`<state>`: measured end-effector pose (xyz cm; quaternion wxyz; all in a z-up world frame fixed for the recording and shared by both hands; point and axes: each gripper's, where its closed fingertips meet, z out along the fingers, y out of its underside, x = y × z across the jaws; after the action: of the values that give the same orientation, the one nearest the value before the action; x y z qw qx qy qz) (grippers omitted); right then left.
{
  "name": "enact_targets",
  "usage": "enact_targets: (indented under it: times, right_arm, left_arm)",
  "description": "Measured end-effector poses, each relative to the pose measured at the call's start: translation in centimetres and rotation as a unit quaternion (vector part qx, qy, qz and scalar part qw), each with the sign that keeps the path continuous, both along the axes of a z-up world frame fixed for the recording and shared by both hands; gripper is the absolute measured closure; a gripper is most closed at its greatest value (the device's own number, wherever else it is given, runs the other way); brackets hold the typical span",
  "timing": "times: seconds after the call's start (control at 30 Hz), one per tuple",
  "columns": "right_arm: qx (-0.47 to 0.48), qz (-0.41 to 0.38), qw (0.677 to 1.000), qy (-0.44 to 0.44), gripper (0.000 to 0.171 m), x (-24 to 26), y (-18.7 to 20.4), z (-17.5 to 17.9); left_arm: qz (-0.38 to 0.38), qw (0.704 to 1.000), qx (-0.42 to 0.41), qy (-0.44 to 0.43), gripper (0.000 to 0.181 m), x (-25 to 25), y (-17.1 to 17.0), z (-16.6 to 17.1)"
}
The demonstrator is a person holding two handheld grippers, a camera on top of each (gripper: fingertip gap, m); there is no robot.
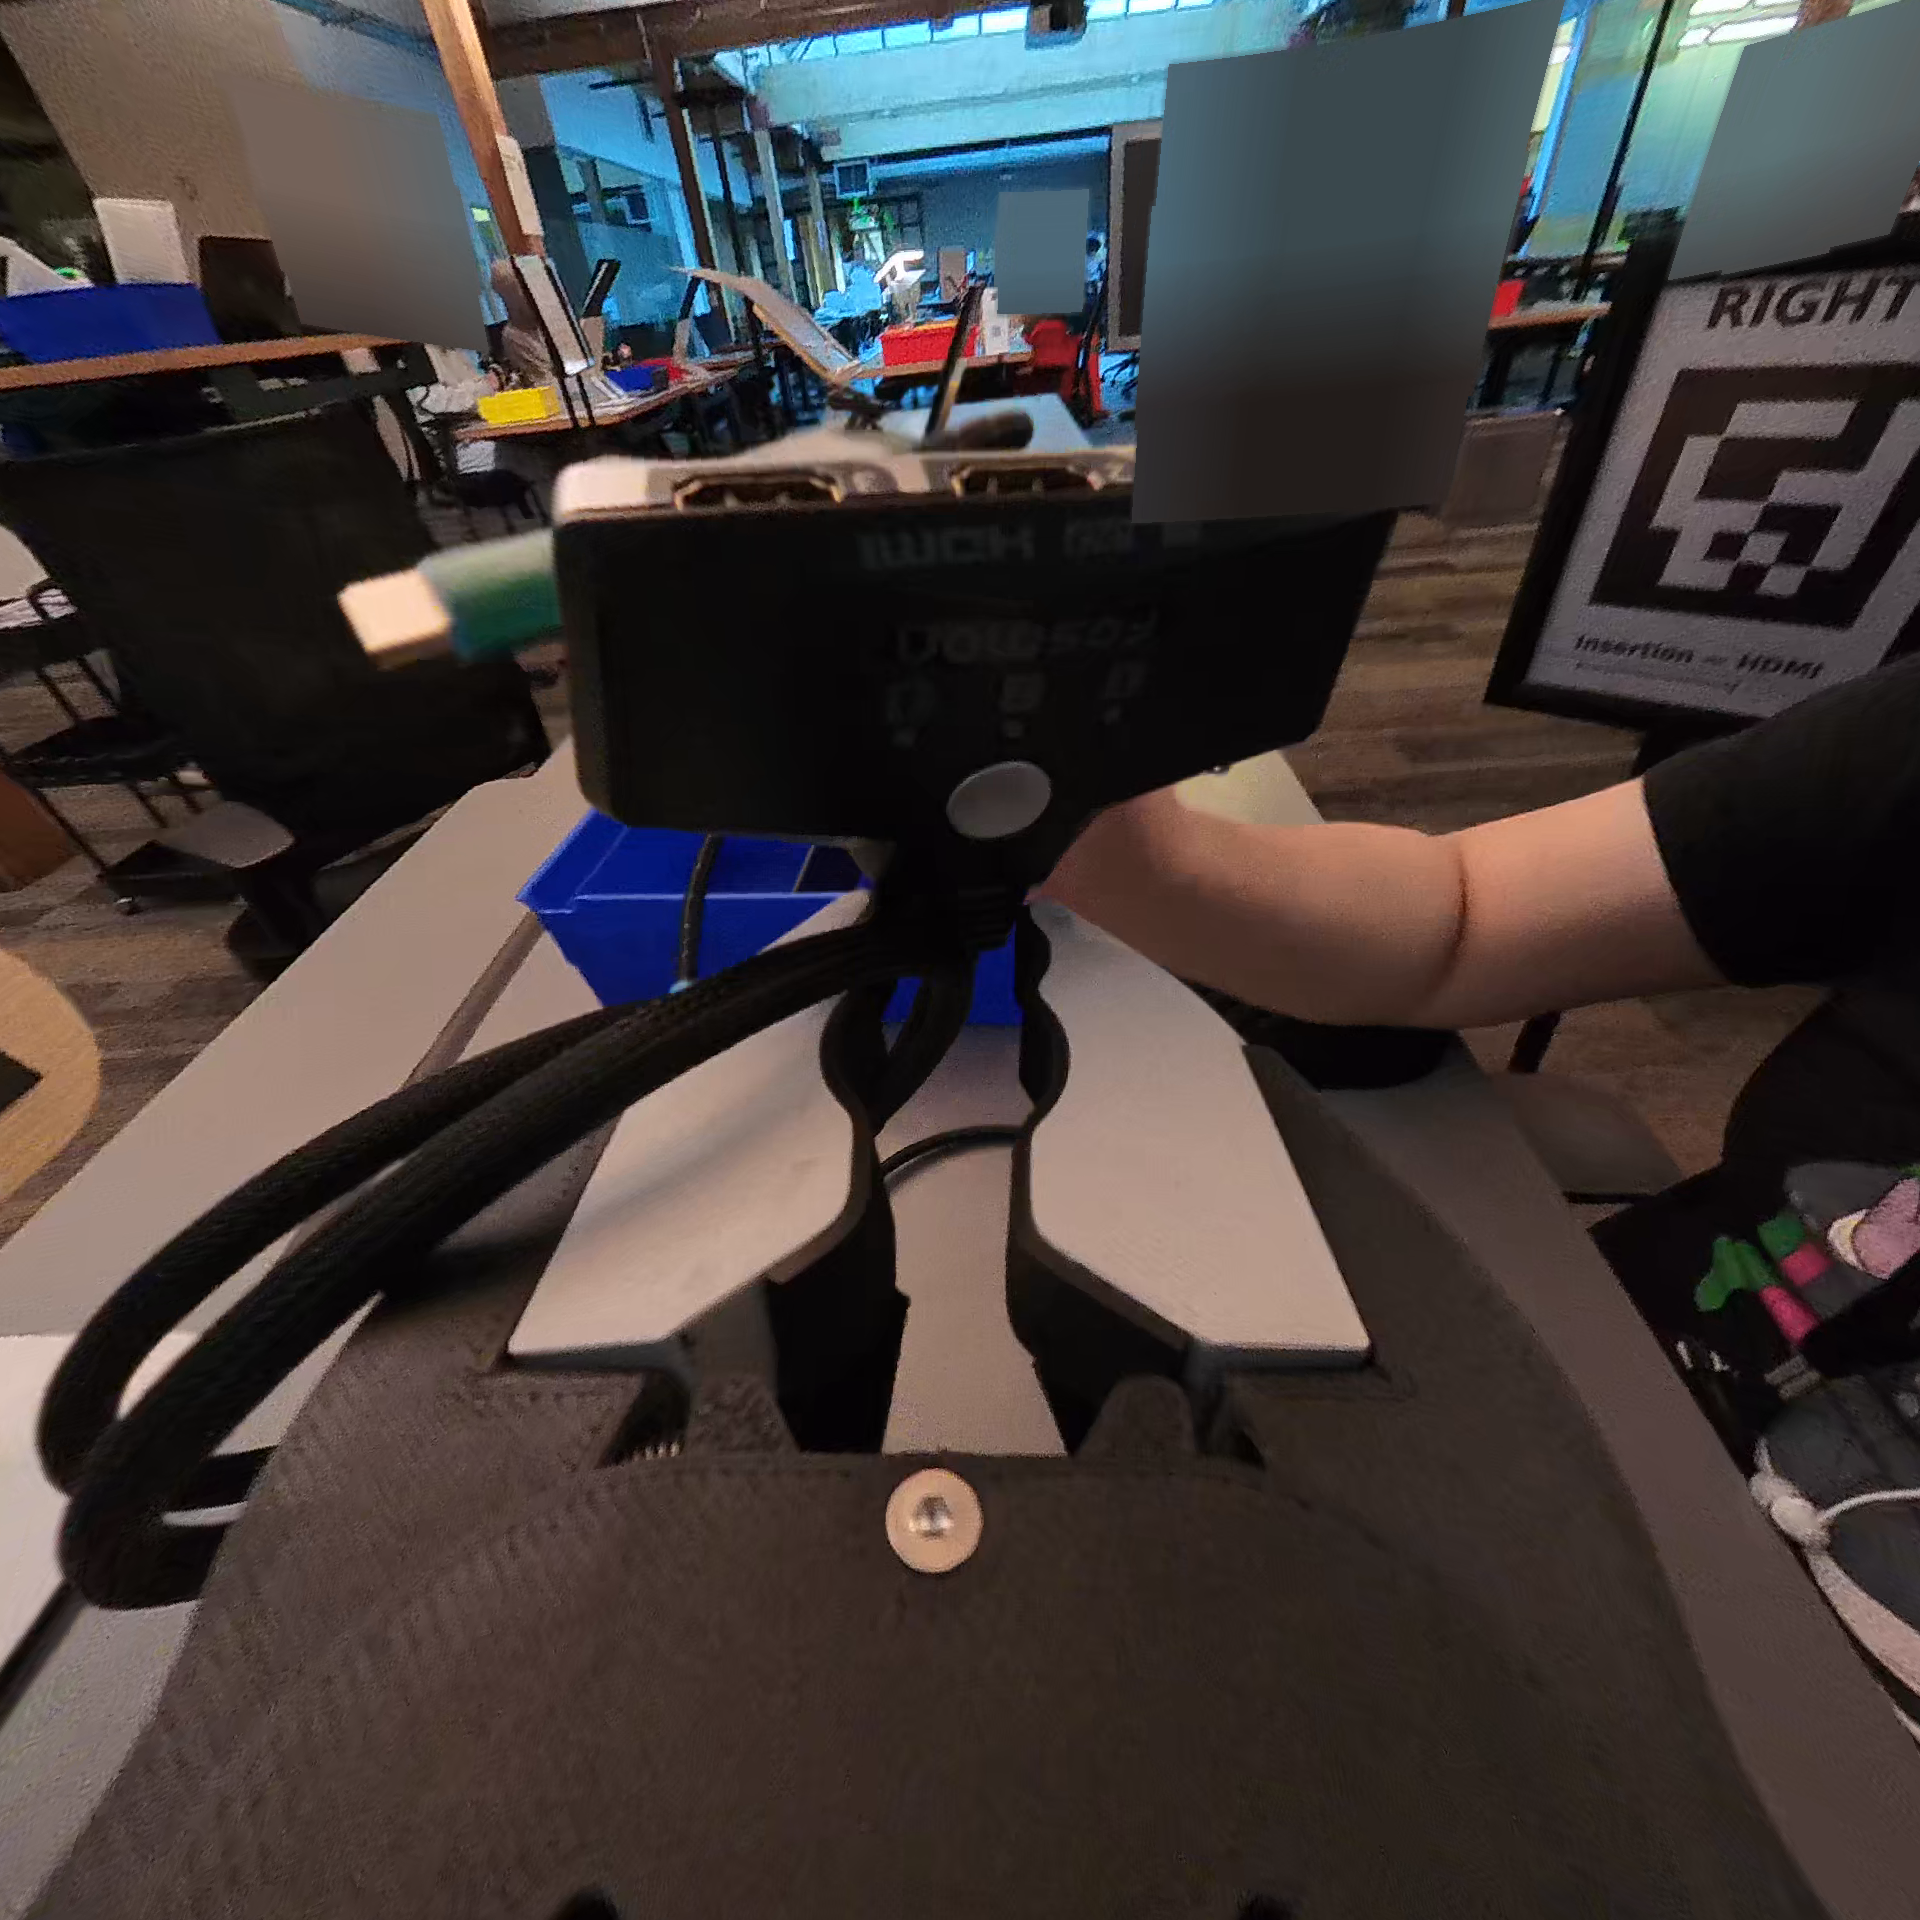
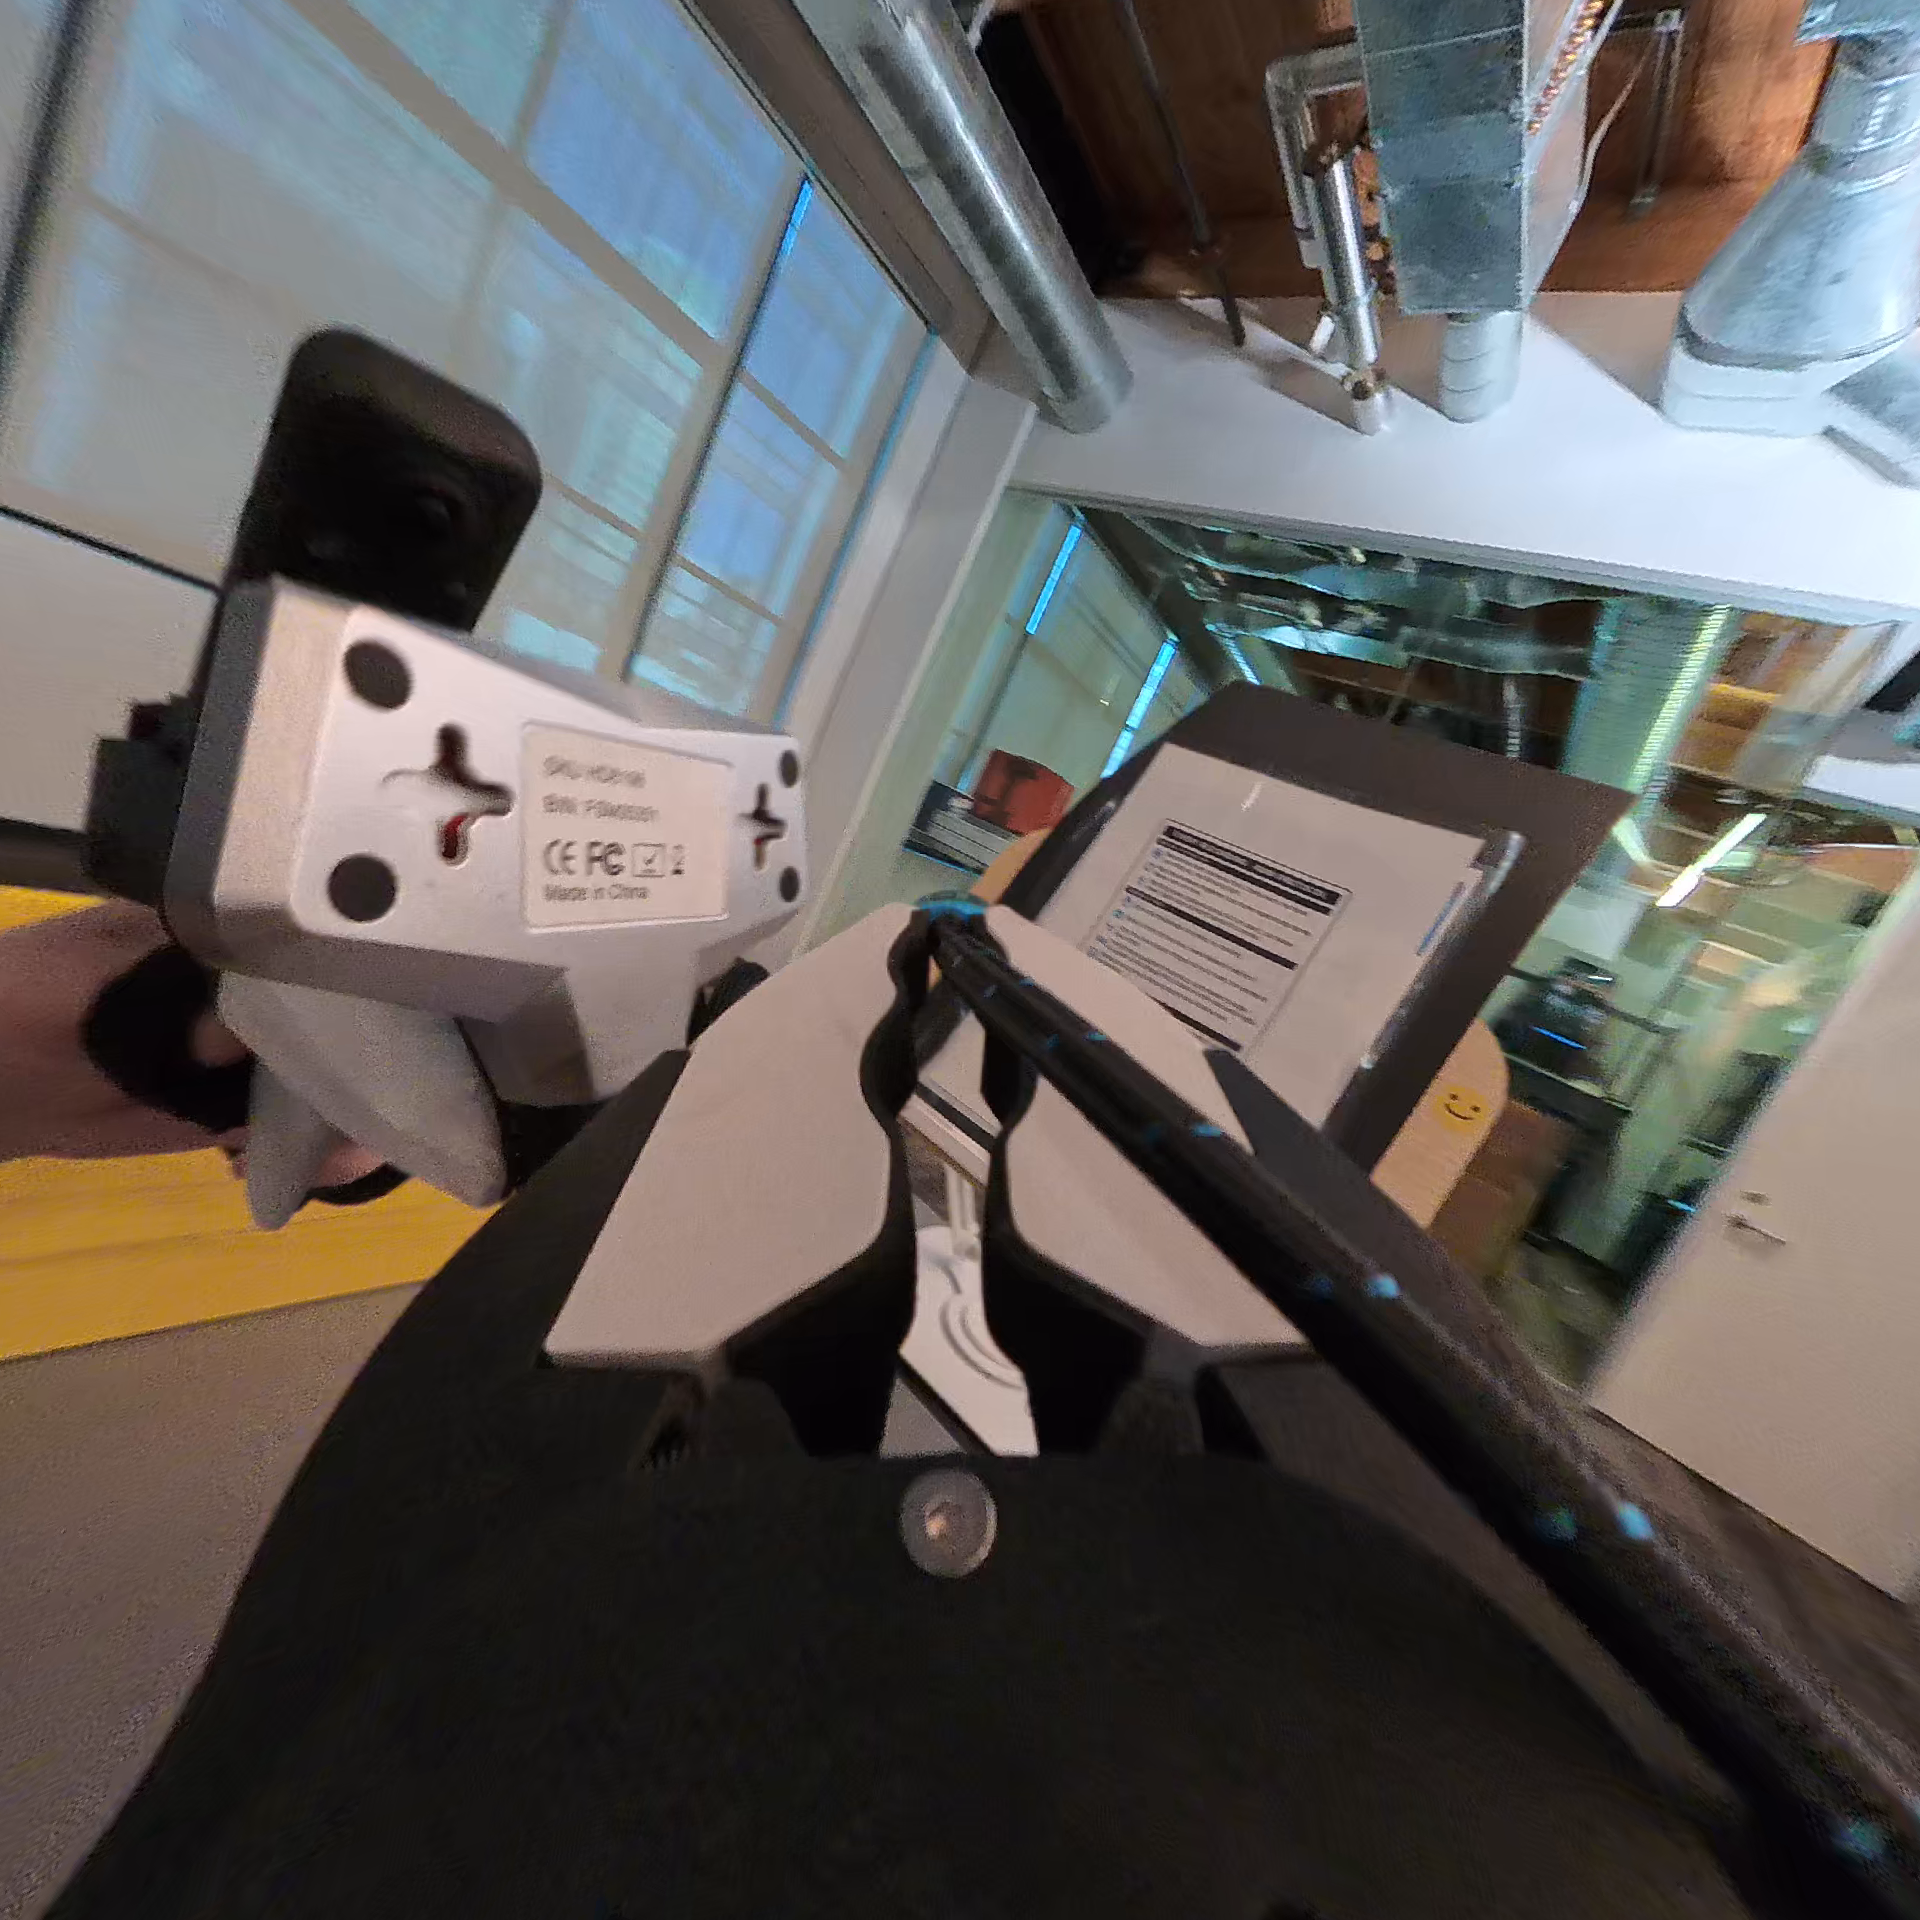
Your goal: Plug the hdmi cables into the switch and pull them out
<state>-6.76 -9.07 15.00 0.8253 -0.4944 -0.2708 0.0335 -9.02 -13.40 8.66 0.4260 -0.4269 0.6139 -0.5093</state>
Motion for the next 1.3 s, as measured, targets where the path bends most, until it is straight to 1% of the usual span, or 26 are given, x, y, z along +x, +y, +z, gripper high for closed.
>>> enact_targets:
  times: [0.13, 0.2, 0.33, 0.43, 0.53, 0.6, 0.77, 0.8, 1.03, 1.2, 1.3]
  right_arm:
    - [0.021, -0.056, 0.998, -0.014, 0.162, -0.5, 0.3, -0.7]
    - [0.021, -0.058, 0.998, -0.005, 0.162, -0.3, 0.3, -0.7]
    - [0.055, -0.085, 0.995, -0.022, 0.161, -0.1, 0.1, -0.6]
    - [0.091, -0.111, 0.989, -0.046, 0.165, -0.3, -0.4, -0.3]
    - [0.103, -0.132, 0.984, -0.054, 0.164, 0.0, -0.6, -0.1]
    - [0.105, -0.145, 0.982, -0.053, 0.164, 0.3, -0.5, -0.2]
    - [0.113, -0.174, 0.976, -0.064, 0.164, 0.3, -0.3, -0.4]
    - [0.116, -0.179, 0.975, -0.065, 0.164, 0.4, -0.3, -0.4]
    - [0.131, -0.189, 0.971, -0.073, 0.165, 0.6, -0.5, -0.2]
    - [0.13, -0.183, 0.97, -0.094, 0.164, -0.4, -0.2, -0.8]
    - [0.106, -0.163, 0.979, -0.064, 0.164, 0.3, 0.1, -0.5]
  left_arm:
    - [-0.007, 1.0, -0.024, -0.002, 0.16, 1.1, -0.5, -0.4]
    - [-0.011, 0.999, -0.045, -0.009, 0.16, 1.1, -0.4, -0.2]
    - [-0.035, 0.993, -0.106, -0.042, 0.16, 0.8, -0.3, 0.9]
    - [-0.058, 0.983, -0.159, -0.066, 0.159, 0.6, -0.3, 1.8]
    - [-0.072, 0.974, -0.202, -0.078, 0.159, 0.7, -0.4, 2.1]
    - [-0.069, 0.97, -0.218, -0.082, 0.158, 0.9, -0.3, 2.1]
    - [-0.027, 0.968, -0.236, -0.081, 0.154, 1.5, 0.4, 1.9]
    - [-0.028, 0.966, -0.245, -0.082, 0.153, 1.6, 0.4, 1.9]
    - [-0.041, 0.949, -0.291, -0.109, 0.154, 1.8, 0.1, 2.0]
    - [-0.095, 0.929, -0.34, -0.115, 0.153, 1.4, -0.1, 1.8]
    - [-0.086, 0.935, -0.328, -0.104, 0.154, 1.3, 0.3, 1.5]
